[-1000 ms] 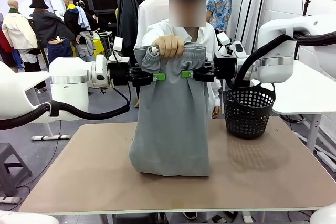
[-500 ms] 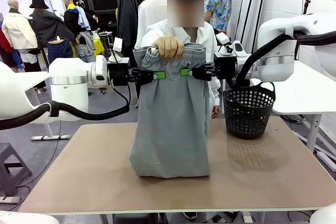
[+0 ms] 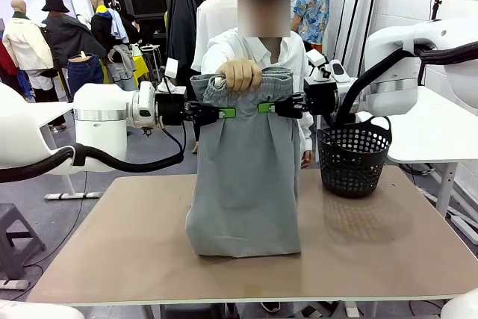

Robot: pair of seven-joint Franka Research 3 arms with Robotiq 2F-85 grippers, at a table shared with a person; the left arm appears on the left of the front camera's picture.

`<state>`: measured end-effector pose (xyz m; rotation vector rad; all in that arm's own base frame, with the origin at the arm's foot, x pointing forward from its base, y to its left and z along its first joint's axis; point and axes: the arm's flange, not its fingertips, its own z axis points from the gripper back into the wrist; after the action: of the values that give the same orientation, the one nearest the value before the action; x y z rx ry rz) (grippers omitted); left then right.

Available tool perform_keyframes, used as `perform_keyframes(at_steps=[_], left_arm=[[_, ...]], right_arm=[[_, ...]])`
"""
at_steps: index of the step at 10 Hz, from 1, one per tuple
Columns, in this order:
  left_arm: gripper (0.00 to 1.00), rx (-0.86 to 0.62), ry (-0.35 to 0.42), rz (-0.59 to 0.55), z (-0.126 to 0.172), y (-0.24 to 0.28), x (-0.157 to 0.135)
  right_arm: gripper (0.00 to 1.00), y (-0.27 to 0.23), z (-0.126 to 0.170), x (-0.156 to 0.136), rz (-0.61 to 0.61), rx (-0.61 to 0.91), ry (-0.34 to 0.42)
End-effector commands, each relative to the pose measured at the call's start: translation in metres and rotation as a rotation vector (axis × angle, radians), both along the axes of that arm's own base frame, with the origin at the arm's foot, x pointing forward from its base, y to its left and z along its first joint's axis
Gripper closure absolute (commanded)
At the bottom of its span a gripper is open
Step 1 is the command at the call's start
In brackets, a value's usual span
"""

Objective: Fold the training pants.
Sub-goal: Fold the Training pants in half.

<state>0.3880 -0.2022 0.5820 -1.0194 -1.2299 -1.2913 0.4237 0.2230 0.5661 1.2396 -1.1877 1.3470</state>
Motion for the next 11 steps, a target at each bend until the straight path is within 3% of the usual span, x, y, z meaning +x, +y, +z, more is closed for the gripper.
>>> perform_keyframes(at_steps=[1,11], left_arm=[[1.00,-0.026,-0.012,-0.005,0.0037,-0.0009,-0.0055],[1.00,-0.026,-0.012,-0.005,0.0037,-0.0009,-0.0055]], right_arm=[[1.00,0.0007,0.0034,-0.0031,-0.005,0.012,0.003],[1.00,0.0007,0.0034,-0.0031,-0.005,0.012,0.003]])
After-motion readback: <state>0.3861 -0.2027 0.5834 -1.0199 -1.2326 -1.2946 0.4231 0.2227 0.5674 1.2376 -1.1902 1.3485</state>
